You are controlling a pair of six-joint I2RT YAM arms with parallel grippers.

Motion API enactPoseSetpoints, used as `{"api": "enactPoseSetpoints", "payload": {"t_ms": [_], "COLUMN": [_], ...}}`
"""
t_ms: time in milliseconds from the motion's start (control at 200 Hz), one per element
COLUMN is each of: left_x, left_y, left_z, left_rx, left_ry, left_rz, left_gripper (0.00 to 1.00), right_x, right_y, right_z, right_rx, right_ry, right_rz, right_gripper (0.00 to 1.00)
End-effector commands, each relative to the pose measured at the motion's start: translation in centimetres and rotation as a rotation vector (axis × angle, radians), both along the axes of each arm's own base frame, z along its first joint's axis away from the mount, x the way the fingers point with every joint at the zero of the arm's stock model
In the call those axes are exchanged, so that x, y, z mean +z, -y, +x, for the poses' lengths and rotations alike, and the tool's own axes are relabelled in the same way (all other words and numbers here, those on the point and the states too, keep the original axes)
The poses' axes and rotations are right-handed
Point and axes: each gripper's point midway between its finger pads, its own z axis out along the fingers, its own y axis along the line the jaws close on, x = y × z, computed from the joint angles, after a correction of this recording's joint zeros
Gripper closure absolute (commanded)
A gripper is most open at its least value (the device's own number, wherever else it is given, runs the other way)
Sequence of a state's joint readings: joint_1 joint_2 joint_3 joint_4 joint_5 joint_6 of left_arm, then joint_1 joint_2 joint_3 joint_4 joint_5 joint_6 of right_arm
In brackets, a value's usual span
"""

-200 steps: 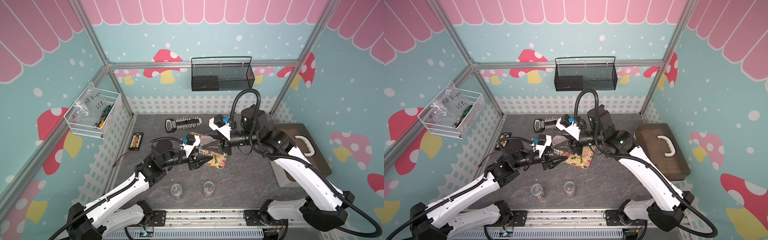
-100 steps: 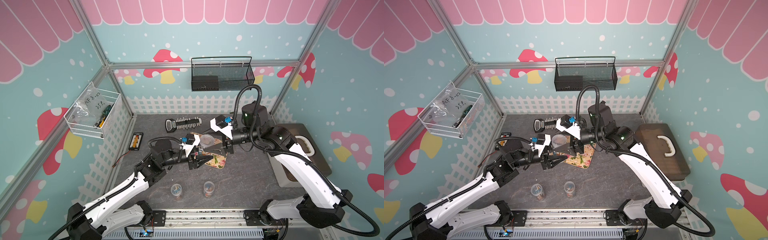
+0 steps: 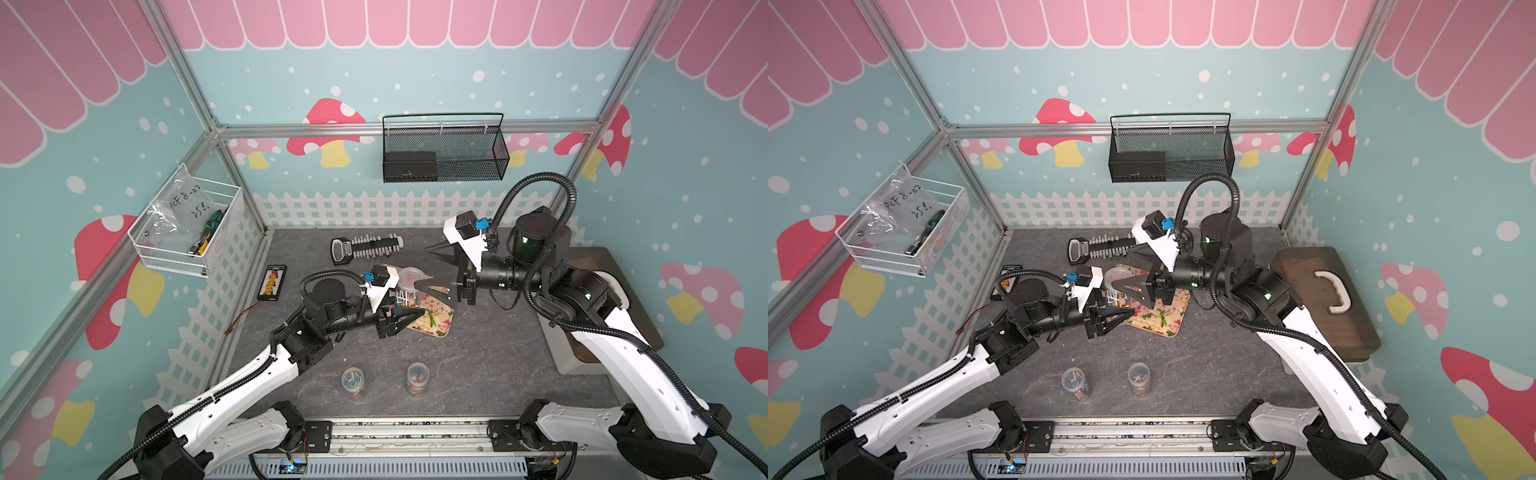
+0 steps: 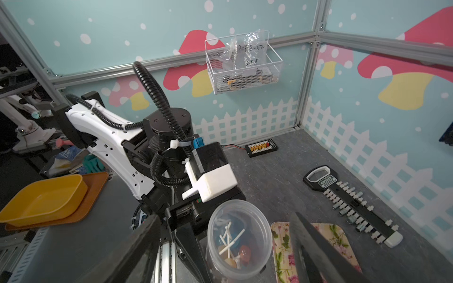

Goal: Pour the candies out of the jar
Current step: Unscrew the lid from the jar.

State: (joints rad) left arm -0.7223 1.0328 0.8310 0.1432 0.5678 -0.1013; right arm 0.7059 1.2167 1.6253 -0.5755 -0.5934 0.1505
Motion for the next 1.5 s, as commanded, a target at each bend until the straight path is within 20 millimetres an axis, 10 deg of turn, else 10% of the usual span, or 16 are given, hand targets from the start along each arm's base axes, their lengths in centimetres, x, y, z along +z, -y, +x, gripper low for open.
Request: {"api": "enactPoseSetpoints", "payload": {"t_ms": [0, 525, 841, 1496], "left_x": [0.3, 0.4, 0.3, 0.6], "left_y": [-0.4, -0.5, -0.5, -0.4], "left_z": [0.1, 0.1, 0.0, -0.5], "left_rx": [0.019, 0.024, 0.022, -0.007], "left_ry": [0.015, 0.012, 0.008, 0.006], "left_rz": [-0.001, 0.002, 0.002, -0.007], "left_gripper": [0.6, 0.59, 0.59, 0.59], "right_x": [-1.7, -4.9, -3.3, -0.1], "right_y": [-0.3, -1.9, -2.1, -2.0], "right_z": [0.9, 1.0, 0.7, -3.8], "right_rx": [-0.069, -0.066, -0.033, 0.402], "right_ry": [-0.134, -0.195, -0.107, 0.318], "right_rz": [-0.016, -0.144, -0.139, -0.106], "right_gripper": [0.2, 0.3, 0.65, 0.64]}}
